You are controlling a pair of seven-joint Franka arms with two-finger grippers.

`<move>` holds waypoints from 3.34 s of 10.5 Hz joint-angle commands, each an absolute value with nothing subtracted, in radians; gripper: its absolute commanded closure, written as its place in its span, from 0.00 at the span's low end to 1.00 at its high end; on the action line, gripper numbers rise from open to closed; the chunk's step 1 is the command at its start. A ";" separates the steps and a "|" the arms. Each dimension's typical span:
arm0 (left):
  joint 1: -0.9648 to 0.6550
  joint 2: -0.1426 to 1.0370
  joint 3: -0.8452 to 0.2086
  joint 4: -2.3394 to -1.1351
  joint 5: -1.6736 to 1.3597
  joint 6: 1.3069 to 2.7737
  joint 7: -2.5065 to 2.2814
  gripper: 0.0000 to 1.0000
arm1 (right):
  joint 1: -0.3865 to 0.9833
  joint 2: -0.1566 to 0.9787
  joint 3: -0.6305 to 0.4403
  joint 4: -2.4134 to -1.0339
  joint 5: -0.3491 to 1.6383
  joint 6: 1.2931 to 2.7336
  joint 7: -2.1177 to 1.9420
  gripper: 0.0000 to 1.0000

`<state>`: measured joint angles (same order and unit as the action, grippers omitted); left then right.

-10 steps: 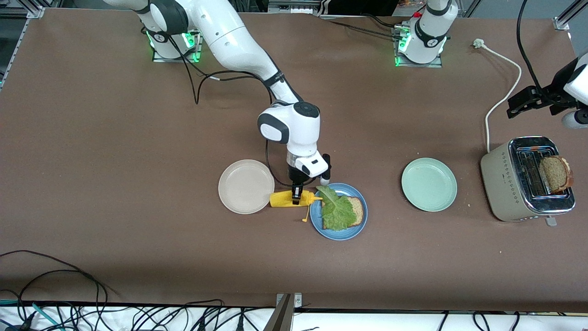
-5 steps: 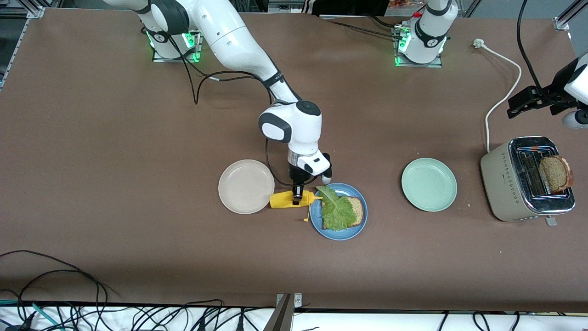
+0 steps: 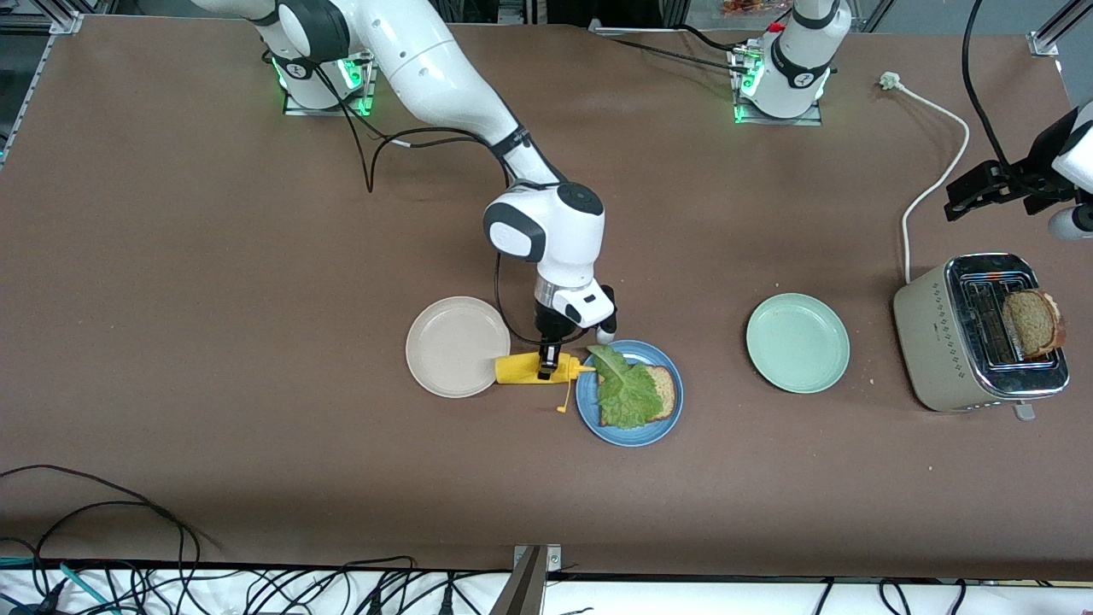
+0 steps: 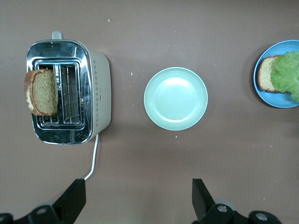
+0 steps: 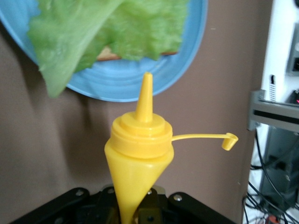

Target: Make sandwich in blue plate with both arms

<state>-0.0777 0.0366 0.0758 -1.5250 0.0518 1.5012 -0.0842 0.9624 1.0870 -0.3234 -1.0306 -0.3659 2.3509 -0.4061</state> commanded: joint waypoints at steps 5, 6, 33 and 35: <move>-0.068 0.089 0.080 -1.503 0.051 1.531 -0.080 0.00 | 0.784 0.682 -0.330 -1.148 0.142 1.880 -0.564 1.00; -0.051 0.090 0.078 -1.503 0.052 1.537 -0.080 0.00 | 0.735 0.593 -0.331 -1.239 0.211 1.829 -0.604 1.00; 0.336 0.476 0.078 -1.509 0.140 1.881 0.258 0.00 | -0.100 0.848 -0.328 -1.690 1.103 1.289 -2.523 1.00; 0.344 0.486 0.078 -1.512 0.140 1.881 0.258 0.14 | -0.100 0.848 -0.328 -1.690 1.104 1.287 -2.522 1.00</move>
<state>0.3246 0.4691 0.0899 -1.5264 0.1135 1.8786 0.2417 -0.0814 0.8336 -0.3398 -1.7144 1.0856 1.3135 -2.5157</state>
